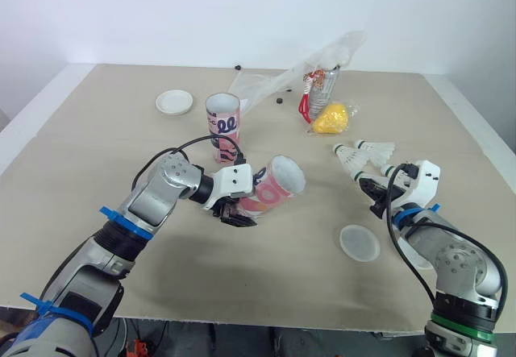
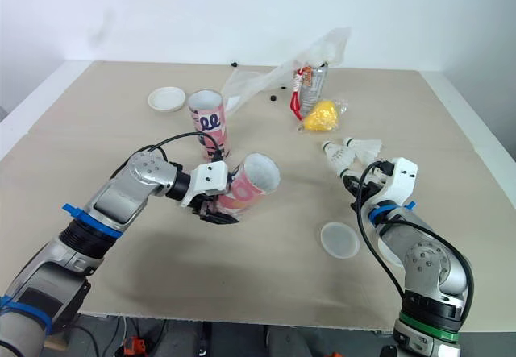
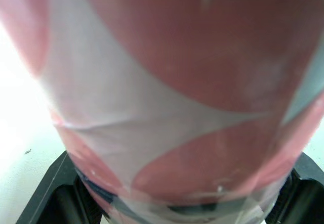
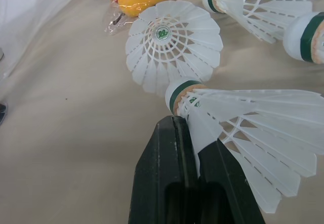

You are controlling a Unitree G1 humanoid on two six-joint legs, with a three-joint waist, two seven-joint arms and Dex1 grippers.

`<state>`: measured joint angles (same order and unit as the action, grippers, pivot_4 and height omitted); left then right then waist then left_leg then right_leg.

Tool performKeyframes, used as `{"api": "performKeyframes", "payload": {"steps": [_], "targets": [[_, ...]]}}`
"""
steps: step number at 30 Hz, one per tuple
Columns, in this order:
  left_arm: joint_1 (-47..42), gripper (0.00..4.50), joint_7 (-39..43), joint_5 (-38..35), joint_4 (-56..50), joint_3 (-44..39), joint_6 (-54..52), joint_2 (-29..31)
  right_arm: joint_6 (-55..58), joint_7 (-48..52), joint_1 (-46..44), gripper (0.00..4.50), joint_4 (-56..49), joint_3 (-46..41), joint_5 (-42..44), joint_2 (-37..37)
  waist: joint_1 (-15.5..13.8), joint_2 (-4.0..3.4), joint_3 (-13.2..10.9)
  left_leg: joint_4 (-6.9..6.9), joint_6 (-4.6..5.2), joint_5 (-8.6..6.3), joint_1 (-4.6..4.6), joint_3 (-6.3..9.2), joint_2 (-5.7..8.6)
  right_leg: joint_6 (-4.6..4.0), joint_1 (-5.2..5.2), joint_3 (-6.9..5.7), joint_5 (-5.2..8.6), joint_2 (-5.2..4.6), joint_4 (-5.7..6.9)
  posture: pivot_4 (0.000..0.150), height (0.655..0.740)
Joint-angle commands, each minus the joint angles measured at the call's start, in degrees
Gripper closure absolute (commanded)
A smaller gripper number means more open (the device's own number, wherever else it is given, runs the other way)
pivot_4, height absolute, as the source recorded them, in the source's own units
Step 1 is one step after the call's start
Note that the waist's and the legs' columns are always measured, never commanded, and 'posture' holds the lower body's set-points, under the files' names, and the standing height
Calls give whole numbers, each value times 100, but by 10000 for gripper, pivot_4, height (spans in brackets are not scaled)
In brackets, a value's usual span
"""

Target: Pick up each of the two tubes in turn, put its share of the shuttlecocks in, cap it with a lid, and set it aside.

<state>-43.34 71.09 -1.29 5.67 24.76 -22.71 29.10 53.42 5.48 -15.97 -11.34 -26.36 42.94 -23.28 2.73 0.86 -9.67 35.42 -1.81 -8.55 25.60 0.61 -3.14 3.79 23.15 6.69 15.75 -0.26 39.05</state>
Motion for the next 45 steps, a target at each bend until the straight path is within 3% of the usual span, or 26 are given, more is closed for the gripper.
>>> {"api": "performKeyframes", "payload": {"steps": [1,8,13,16,22,34,37,45], "targets": [[-19,10692,-73,69,103,-36,13,39,54,164,11,44304,-544,-23,86,-278,0,0,0,0,0,0,0,0,0,0,0,0,0,0,0,1500,7400],[-90,10692,-5,30,214,-40,66,-17,303,1550,48,44304,-1919,-55,633,-1973,-1,-17,-7,-1,2,1,1,-3,8,3,1,8,2,-6,0,1500,7400],[-230,10692,140,-90,265,-20,-21,-171,-1307,3759,-503,44304,-2123,623,-172,-3606,-1,-15,-9,3,8,5,-1,-3,15,-12,-4,12,10,-11,-7,1500,7400],[-286,10692,170,-80,297,2,-23,-236,-2240,4758,-963,44304,-2048,1264,-628,-4020,0,-11,-12,4,8,5,-1,-17,16,-11,2,20,9,-16,-8,1500,7400],[-343,10692,169,-23,349,18,2,-321,-3345,5801,-1819,44304,-1731,2412,-1455,-4039,-9,4,-20,0,7,4,16,-13,17,9,14,16,5,-15,-12,1500,7400],[-261,10692,88,-17,189,-10,-72,-321,-4301,6548,-2450,44304,-901,3193,-2466,-3679,-12,4,-20,6,7,3,24,-4,19,12,16,10,5,-15,-9,1500,7400],[-245,10692,74,-23,169,-17,-89,-314,-4081,6620,-2576,36587,-964,3182,-2298,-3566,-16,3,-20,6,7,3,25,-4,19,12,16,10,5,-15,-9,1500,7400],[-272,10692,56,-9,243,-33,-37,-313,-2773,6617,-2605,3141,-1223,2521,-1043,-3599,-16,3,-21,6,7,3,26,3,19,10,14,5,4,-15,-8,1500,7400]]}}
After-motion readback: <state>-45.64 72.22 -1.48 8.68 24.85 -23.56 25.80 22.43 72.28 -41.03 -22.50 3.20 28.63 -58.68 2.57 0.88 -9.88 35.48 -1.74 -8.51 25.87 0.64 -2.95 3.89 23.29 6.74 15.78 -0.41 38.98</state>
